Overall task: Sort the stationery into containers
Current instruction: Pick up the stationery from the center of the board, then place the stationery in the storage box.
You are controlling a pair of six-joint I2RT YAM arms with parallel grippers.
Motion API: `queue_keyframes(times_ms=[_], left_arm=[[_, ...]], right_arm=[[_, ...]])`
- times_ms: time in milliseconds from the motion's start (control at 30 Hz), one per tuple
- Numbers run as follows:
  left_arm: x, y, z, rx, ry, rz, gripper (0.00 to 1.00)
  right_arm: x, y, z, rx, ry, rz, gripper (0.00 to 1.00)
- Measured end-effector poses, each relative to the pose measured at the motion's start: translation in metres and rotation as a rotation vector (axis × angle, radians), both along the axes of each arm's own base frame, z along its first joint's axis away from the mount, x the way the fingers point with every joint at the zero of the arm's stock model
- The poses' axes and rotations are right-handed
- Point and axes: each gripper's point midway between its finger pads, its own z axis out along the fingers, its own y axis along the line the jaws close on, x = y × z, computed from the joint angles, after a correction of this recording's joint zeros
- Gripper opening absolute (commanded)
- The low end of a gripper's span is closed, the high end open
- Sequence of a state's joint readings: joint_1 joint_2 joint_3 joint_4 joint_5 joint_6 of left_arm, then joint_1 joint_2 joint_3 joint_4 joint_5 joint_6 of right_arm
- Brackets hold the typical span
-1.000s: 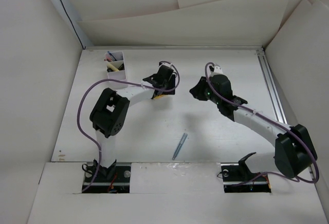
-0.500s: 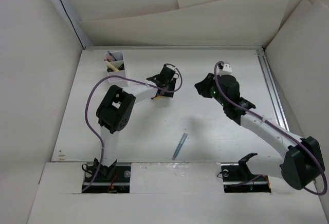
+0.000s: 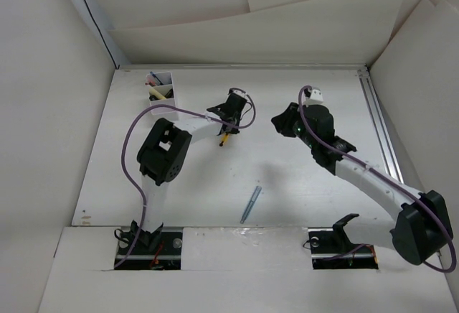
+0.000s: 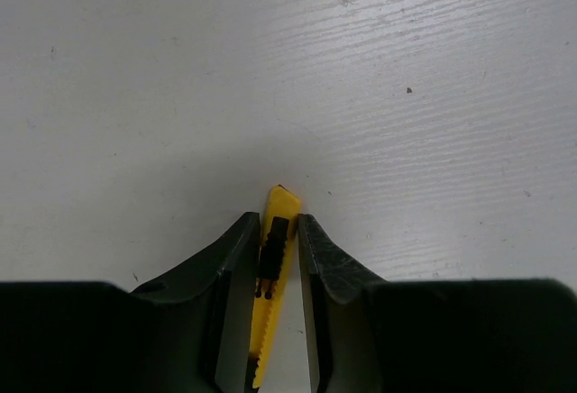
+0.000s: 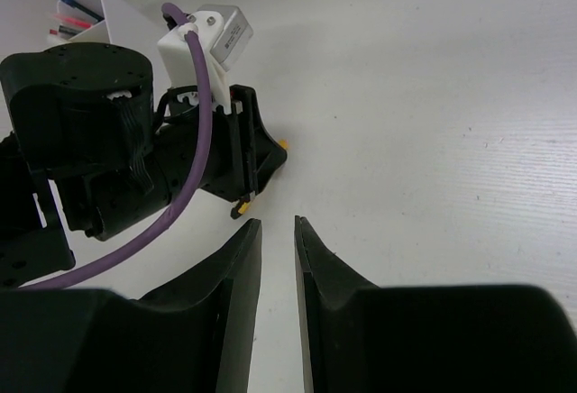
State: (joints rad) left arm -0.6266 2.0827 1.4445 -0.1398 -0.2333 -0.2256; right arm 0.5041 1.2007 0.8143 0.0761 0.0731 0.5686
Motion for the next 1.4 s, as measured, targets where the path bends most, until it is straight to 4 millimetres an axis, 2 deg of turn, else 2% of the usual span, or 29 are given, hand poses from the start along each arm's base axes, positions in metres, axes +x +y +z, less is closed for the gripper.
queue_keyframes(times_ms=[100, 267, 467, 633, 733, 867, 967, 1033, 1133, 1233, 1300, 1400], left_arm=[[0.001, 0.000, 0.000, 0.004, -0.004, 0.007, 0.17], [0.003, 0.001, 0.000, -0.001, -0.012, 0.026, 0.00], [0.010, 0.006, 0.001, -0.036, -0.020, 0.086, 0.00], [0.022, 0.031, 0.011, -0.089, -0.036, 0.197, 0.00], [0.038, 0.059, 0.046, -0.140, -0.107, 0.301, 0.00], [0.061, 0.100, 0.115, -0.223, -0.273, 0.455, 0.00], [0.075, 0.141, 0.163, -0.276, -0.408, 0.585, 0.00], [0.083, 0.175, 0.184, -0.287, -0.484, 0.679, 0.00], [0.091, 0.229, 0.197, -0.262, -0.567, 0.815, 0.00], [0.088, 0.278, 0.194, -0.196, -0.614, 0.936, 0.00], [0.084, 0.295, 0.189, -0.151, -0.628, 0.979, 0.00], [0.085, 0.300, 0.186, -0.111, -0.647, 0.995, 0.00]], right_arm=[[0.000, 0.001, -0.002, -0.001, 0.004, 0.004, 0.27], [0.000, 0.001, -0.002, -0.001, 0.007, 0.006, 0.27], [0.000, 0.001, -0.003, -0.002, 0.008, 0.006, 0.27], [0.000, 0.003, -0.009, -0.007, 0.023, 0.014, 0.27], [0.000, 0.004, -0.009, -0.007, 0.024, 0.017, 0.27], [0.000, 0.004, -0.009, -0.006, 0.024, 0.018, 0.27], [0.000, 0.004, -0.010, -0.007, 0.026, 0.018, 0.27], [0.000, 0.004, -0.011, -0.008, 0.028, 0.019, 0.27], [0.001, 0.004, -0.012, -0.010, 0.031, 0.020, 0.27], [0.001, 0.005, -0.012, -0.010, 0.032, 0.020, 0.27], [0.001, 0.005, -0.014, -0.012, 0.035, 0.020, 0.27], [0.001, 0.005, -0.015, -0.014, 0.039, 0.019, 0.27]])
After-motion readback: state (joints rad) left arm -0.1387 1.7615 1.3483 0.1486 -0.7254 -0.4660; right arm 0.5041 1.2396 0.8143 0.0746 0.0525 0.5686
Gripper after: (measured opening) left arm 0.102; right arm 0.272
